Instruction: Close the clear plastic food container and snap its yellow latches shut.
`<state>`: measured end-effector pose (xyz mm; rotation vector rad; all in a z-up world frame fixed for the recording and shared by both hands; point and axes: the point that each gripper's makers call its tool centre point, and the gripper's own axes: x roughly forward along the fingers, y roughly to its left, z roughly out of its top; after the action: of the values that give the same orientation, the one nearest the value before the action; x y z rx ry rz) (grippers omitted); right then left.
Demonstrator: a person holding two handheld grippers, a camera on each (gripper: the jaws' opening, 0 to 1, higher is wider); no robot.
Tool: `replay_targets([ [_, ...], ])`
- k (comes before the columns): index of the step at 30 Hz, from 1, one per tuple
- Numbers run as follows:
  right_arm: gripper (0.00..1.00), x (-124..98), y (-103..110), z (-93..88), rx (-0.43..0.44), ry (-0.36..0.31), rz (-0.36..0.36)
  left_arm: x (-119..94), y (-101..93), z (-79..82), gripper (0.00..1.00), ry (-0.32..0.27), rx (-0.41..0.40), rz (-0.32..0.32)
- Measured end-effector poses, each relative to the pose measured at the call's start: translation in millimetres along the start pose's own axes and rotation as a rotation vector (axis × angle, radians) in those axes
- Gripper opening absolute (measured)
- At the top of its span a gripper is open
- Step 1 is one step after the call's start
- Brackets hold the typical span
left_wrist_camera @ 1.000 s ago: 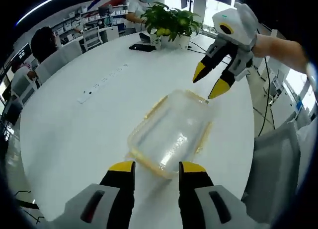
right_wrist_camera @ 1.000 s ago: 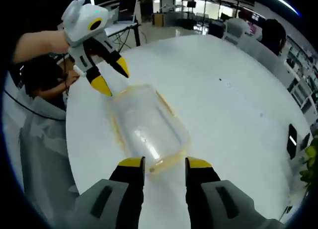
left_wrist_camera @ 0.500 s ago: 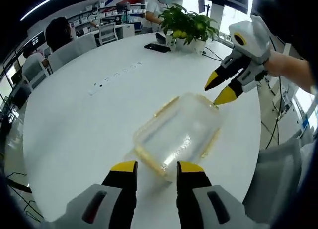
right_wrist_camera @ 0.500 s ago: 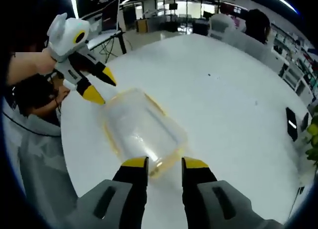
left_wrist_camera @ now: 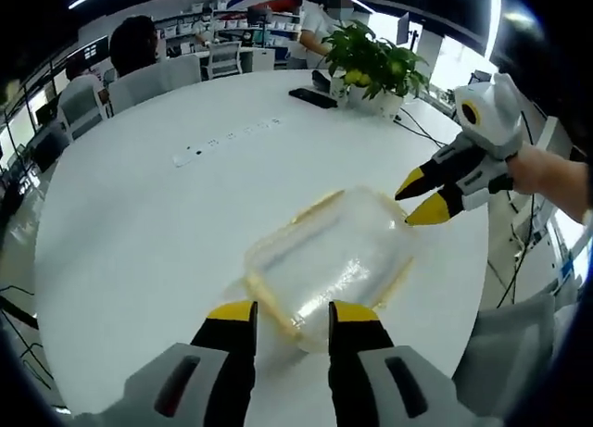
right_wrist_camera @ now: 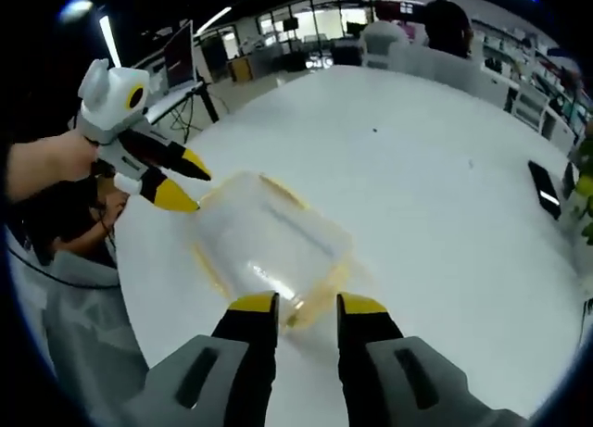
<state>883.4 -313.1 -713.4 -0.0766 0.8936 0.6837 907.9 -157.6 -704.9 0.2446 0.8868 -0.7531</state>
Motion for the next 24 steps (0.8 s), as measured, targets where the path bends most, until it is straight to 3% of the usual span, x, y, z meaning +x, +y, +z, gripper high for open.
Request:
replay_targets([
  [10,0.2,4.4,0.6,-1.3,0.072,-0.021,0.011,7.5,-1.0,-8.5,0.22,-0.026,-0.125,-0.009],
  [24,0.22,5.4,1.5,-1.9,0.188,-0.064,0.025,8.8,0.5,-9.7,0.22,-0.034,-0.21,-0.015],
])
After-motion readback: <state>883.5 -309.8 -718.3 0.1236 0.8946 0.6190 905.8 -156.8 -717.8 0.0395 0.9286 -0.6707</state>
